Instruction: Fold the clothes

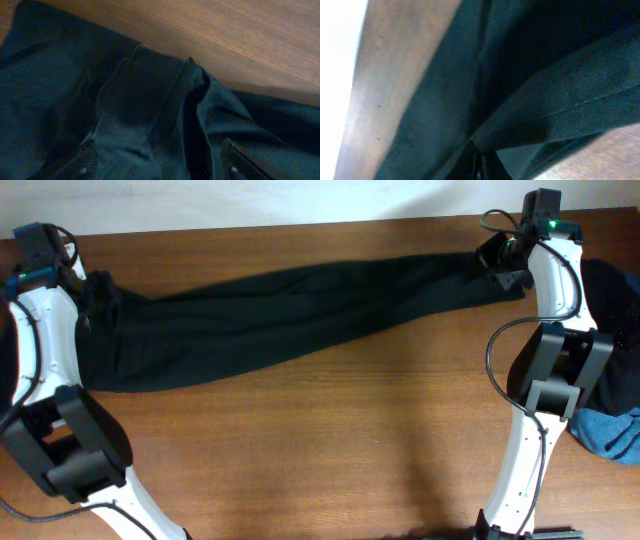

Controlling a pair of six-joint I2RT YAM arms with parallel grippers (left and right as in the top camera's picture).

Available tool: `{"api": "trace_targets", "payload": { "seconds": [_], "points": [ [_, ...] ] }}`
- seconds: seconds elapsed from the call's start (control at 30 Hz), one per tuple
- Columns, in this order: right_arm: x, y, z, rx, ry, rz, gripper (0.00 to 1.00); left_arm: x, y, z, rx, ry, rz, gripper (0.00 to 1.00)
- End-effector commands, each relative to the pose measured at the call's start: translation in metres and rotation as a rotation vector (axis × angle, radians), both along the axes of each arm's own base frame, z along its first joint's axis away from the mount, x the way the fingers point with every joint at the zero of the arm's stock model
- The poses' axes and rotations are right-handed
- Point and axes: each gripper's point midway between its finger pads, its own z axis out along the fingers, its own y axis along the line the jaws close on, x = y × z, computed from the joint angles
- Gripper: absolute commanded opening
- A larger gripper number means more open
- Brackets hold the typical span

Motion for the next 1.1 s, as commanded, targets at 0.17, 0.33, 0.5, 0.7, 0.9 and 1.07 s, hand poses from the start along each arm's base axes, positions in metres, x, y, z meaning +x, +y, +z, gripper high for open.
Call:
{"api": "trace_targets", "payload": {
  "seconds": [0.17, 0.33, 0.5, 0.7, 0.9, 1.07],
  "points": [
    [0.027, 0.002, 0.032, -0.015, -0.136, -0.045, 0.04, -0.011, -0.001, 0.027, 0.016, -0.005, -0.007, 0.77],
    [0.031, 0.006, 0.027, -0.098, -0.127, -0.058, 0.05, -0.015, -0.003, 0.025, 0.010, 0.012, -0.007, 0.78],
    [0.033, 0.012, 0.010, -0.161, -0.094, -0.062, 0.35, -0.017, -0.003, 0.024, 0.008, 0.020, -0.007, 0.78],
    [0.032, 0.016, 0.005, -0.160, -0.085, -0.038, 0.82, -0.018, -0.004, 0.023, 0.006, 0.024, -0.008, 0.78],
    [0.029, 0.014, 0.026, -0.235, -0.121, 0.097, 0.89, -0.018, -0.004, 0.023, 0.006, 0.024, -0.007, 0.78],
    [0.024, 0.017, 0.044, -0.289, -0.136, 0.209, 0.92, -0.018, -0.004, 0.023, -0.005, 0.019, 0.014, 0.78]
  ]
}}
